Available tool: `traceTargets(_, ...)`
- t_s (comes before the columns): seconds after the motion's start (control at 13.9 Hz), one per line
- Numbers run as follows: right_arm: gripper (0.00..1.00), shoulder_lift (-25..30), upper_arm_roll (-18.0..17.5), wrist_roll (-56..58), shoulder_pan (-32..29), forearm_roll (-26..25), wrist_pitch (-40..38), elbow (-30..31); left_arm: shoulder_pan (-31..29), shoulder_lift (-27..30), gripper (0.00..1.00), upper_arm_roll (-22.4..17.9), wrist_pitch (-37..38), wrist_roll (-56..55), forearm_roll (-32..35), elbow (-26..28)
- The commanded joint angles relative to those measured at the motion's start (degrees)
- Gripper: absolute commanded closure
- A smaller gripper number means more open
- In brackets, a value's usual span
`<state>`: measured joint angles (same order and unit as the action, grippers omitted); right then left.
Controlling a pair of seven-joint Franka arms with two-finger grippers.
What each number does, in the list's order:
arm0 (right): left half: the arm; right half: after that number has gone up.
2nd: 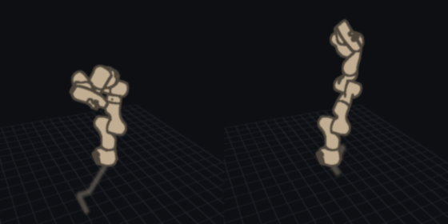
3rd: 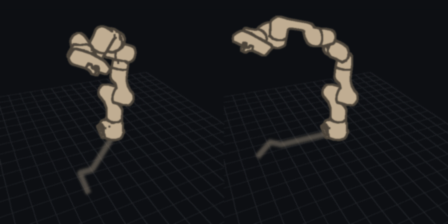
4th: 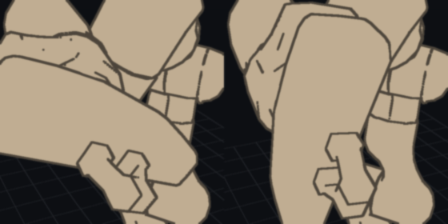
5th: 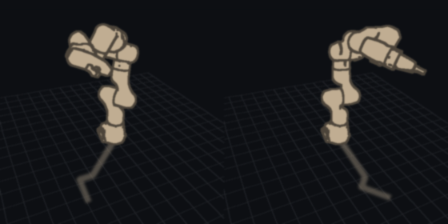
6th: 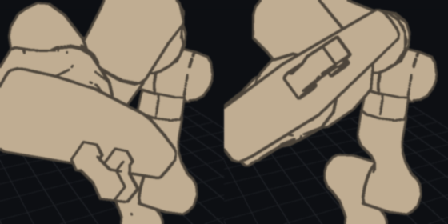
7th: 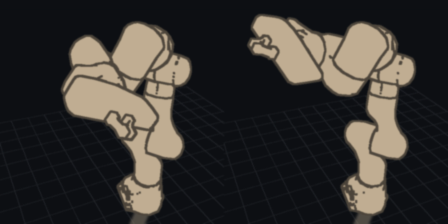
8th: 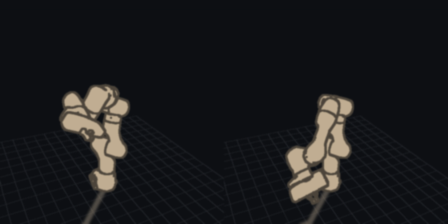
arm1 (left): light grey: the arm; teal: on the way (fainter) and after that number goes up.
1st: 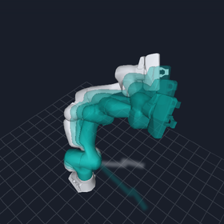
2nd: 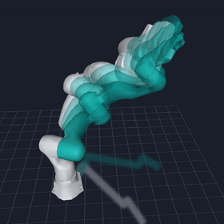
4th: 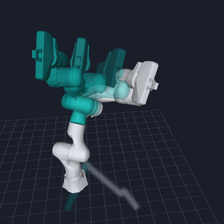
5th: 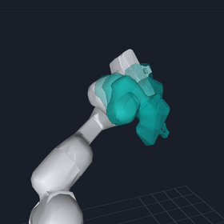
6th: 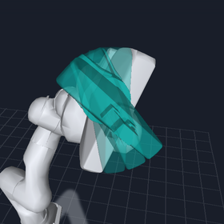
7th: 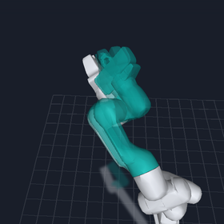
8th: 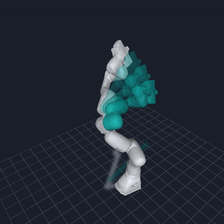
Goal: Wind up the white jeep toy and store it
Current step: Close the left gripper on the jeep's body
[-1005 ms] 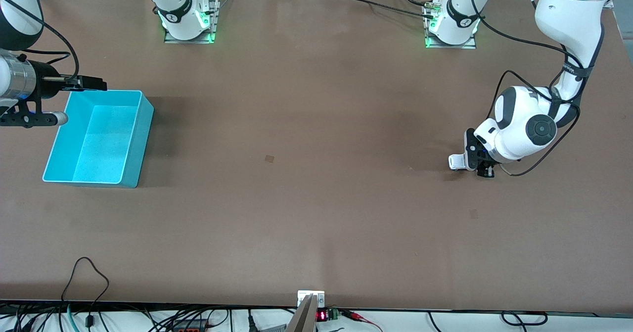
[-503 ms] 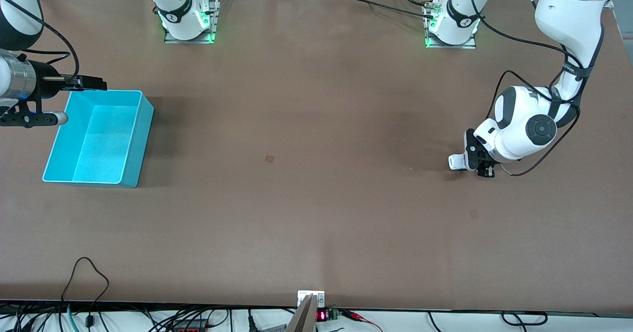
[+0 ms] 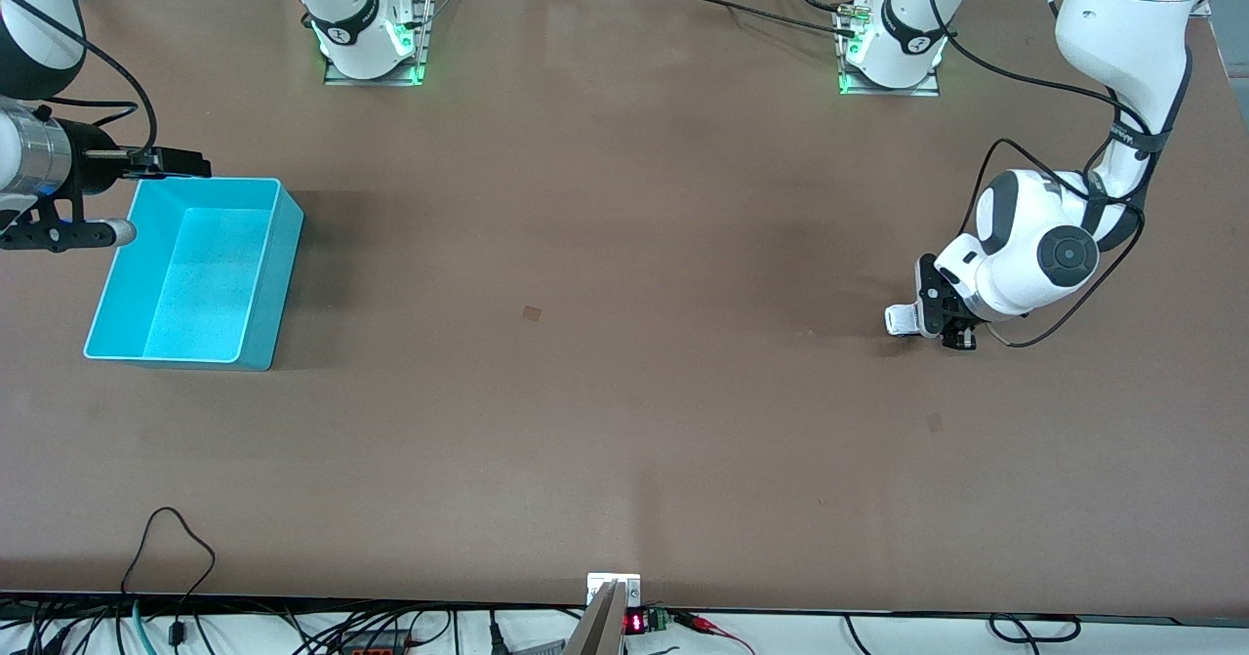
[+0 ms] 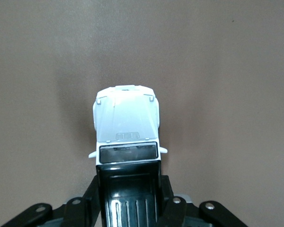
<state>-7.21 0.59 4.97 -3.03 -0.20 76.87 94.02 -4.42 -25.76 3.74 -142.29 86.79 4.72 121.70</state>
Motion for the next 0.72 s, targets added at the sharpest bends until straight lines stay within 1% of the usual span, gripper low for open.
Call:
traceTargets(0.0, 0.00, -0.2, -0.2, 1.1, -0.5, 0.4, -1.0, -0.6, -1.0, -0.7, 0.63, 0.3, -0.1, 1.2, 1.5, 1.6)
traceTargets(0.29, 0.00, -0.2, -0.2, 1.0, -0.3, 0.5, -1.4, -0.6, -1.9, -1.4, 0.68, 0.3, -0.2, 1.2, 1.5, 1.4)
traceTargets(0.65, 0.00, -0.2, -0.2, 1.0, -0.4, 0.5, -1.5, -0.5, -3.7, -2.6, 0.70, 0.2, -0.4, 1.2, 1.5, 1.2)
